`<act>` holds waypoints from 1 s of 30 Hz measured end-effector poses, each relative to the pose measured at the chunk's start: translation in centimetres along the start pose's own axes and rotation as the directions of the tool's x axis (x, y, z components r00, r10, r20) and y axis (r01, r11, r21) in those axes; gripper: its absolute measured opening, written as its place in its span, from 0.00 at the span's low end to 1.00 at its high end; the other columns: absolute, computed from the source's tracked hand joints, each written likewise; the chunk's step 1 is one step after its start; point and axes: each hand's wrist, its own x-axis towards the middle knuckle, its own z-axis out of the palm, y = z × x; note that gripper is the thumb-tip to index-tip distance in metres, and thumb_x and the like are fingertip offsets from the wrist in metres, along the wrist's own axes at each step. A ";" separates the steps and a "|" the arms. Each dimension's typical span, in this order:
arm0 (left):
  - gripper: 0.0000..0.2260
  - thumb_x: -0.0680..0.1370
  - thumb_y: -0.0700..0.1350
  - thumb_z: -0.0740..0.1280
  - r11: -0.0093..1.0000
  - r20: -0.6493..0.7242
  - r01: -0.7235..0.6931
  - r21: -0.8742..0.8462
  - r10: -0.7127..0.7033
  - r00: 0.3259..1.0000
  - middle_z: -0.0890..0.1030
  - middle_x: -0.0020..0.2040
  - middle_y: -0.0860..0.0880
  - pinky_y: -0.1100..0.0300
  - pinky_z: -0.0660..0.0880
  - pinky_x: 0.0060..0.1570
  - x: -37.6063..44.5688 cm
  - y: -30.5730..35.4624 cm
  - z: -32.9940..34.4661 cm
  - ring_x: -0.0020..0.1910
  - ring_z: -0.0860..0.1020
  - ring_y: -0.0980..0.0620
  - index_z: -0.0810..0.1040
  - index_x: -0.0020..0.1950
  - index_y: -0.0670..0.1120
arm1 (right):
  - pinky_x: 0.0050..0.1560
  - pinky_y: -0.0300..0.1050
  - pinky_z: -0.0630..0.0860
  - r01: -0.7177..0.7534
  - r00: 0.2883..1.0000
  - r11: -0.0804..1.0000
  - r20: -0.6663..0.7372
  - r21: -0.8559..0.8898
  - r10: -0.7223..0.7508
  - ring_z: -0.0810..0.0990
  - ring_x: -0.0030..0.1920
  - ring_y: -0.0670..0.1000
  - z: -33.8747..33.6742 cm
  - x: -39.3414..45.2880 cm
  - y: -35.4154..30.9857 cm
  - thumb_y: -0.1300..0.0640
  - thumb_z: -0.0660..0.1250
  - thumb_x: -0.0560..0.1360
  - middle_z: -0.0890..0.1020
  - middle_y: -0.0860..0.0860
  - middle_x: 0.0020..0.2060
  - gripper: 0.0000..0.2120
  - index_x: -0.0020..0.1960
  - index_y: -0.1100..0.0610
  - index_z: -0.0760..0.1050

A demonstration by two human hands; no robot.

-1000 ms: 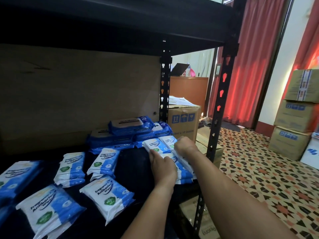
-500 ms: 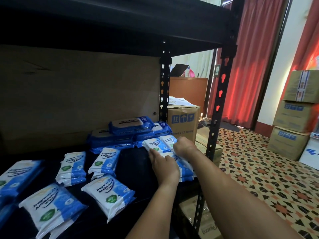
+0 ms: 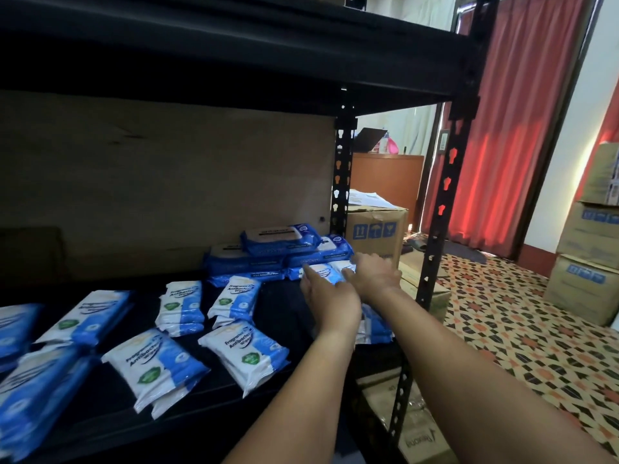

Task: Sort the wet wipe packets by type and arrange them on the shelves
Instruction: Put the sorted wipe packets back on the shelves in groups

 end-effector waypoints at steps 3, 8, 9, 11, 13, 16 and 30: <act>0.32 0.77 0.42 0.62 0.992 0.018 -0.081 0.094 0.080 0.997 0.66 0.77 0.44 0.48 0.66 0.73 1.9 3.0 -2.2 0.74 0.66 0.42 0.59 0.81 0.48 | 0.60 0.54 0.70 0.155 0.987 0.988 -0.050 0.016 -0.154 0.71 0.63 0.63 -0.6 -0.9 -2.5 0.50 0.61 0.80 0.76 0.58 0.61 0.16 0.65 0.54 0.75; 0.22 0.63 0.44 0.60 0.899 0.068 -0.160 0.407 0.145 0.987 0.84 0.52 0.37 0.49 0.80 0.52 7.6 5.6 -9.2 0.53 0.82 0.38 0.81 0.53 0.39 | 0.45 0.43 0.68 0.434 0.893 0.845 -0.026 0.312 -0.449 0.81 0.54 0.60 0.6 -2.9 -8.5 0.56 0.66 0.76 0.84 0.61 0.52 0.10 0.52 0.60 0.81; 0.18 0.65 0.42 0.63 0.885 0.082 -0.178 0.431 0.158 0.984 0.83 0.48 0.35 0.52 0.78 0.46 8.0 6.0 -11.0 0.50 0.82 0.39 0.81 0.50 0.35 | 0.50 0.43 0.72 0.452 0.874 0.819 0.009 0.353 -0.486 0.81 0.57 0.58 1.0 -3.1 -9.5 0.55 0.69 0.76 0.84 0.58 0.54 0.11 0.55 0.58 0.81; 0.06 0.71 0.37 0.66 0.844 0.072 -0.154 0.514 0.136 0.988 0.80 0.40 0.38 0.51 0.73 0.42 9.1 5.9 -14.9 0.43 0.80 0.42 0.78 0.44 0.34 | 0.64 0.49 0.73 0.468 0.838 0.803 0.104 0.368 -0.536 0.77 0.65 0.56 1.7 -3.4 -11.3 0.48 0.72 0.74 0.80 0.56 0.64 0.20 0.65 0.52 0.78; 0.05 0.76 0.35 0.64 0.794 0.029 -0.104 0.599 0.109 0.994 0.80 0.43 0.37 0.50 0.75 0.44 10.8 5.0 -18.5 0.45 0.80 0.40 0.78 0.46 0.34 | 0.69 0.51 0.70 0.487 0.807 0.806 0.180 0.337 -0.562 0.72 0.69 0.57 2.1 -4.1 -12.7 0.42 0.72 0.75 0.72 0.57 0.70 0.27 0.71 0.47 0.73; 0.08 0.78 0.37 0.63 0.658 -0.017 -0.022 0.753 0.052 0.999 0.80 0.50 0.36 0.55 0.72 0.44 11.8 3.7 -21.8 0.52 0.79 0.36 0.79 0.50 0.34 | 0.67 0.50 0.68 0.478 0.787 0.816 0.254 0.324 -0.562 0.70 0.71 0.61 2.5 -4.7 -14.2 0.38 0.70 0.76 0.63 0.58 0.74 0.30 0.75 0.45 0.69; 0.08 0.74 0.46 0.74 0.451 0.085 -0.027 0.892 -0.108 0.991 0.83 0.42 0.43 0.60 0.72 0.30 14.4 1.2 -22.9 0.37 0.82 0.47 0.82 0.43 0.41 | 0.54 0.49 0.75 0.464 0.782 0.870 0.385 0.167 -0.490 0.76 0.58 0.58 4.4 -3.3 -15.1 0.51 0.73 0.73 0.67 0.56 0.67 0.12 0.56 0.49 0.79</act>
